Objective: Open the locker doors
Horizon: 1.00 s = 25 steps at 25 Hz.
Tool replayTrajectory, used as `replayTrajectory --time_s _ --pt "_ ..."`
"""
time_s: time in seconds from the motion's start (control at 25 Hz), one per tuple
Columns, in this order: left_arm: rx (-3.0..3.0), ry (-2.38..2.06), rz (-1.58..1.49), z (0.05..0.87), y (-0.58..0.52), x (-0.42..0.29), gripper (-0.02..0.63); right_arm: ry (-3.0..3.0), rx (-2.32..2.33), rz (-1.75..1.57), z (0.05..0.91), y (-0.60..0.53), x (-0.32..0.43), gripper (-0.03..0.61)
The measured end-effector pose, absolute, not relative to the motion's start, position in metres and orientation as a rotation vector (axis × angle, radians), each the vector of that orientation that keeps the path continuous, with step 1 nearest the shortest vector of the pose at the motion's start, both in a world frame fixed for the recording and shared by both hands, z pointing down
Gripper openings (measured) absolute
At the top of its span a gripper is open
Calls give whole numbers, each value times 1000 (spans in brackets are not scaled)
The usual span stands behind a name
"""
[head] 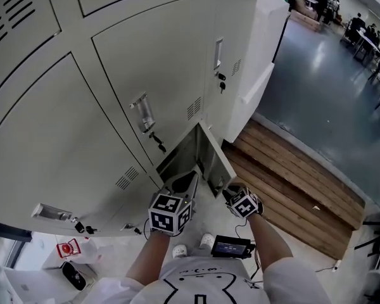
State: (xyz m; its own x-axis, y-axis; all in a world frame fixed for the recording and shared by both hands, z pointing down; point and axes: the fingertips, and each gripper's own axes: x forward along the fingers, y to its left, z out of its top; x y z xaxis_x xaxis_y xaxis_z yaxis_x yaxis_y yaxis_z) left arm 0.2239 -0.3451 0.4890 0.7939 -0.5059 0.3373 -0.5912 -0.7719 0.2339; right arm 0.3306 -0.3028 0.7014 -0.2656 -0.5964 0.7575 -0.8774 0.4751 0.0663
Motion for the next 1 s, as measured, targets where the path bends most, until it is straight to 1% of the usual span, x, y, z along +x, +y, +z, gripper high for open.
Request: replayTrajectory --time_s 0.28,0.48,0.52,0.56,0.6,0.8,1.0 --pt "2660 -828 390 493 -350 236 20 -1906 1265 456 702 -311 380 83" --pt "2651 -830 420 500 -356 238 20 -1826 1402 496 703 -328 428 80" --pt "2650 -832 427 501 -356 237 20 -1816 1417 504 704 -332 436 75" --pt "2647 -835 433 502 -357 236 20 -1798 1428 508 705 -336 444 55" --pt "2644 -840 438 504 -358 235 20 -1771 1440 507 706 -341 451 8" --pt "2633 -857 461 507 -361 230 20 -1639 1539 544 709 -361 486 5" --pt "2630 -872 461 505 -362 222 20 -1647 1614 606 703 -365 486 5"
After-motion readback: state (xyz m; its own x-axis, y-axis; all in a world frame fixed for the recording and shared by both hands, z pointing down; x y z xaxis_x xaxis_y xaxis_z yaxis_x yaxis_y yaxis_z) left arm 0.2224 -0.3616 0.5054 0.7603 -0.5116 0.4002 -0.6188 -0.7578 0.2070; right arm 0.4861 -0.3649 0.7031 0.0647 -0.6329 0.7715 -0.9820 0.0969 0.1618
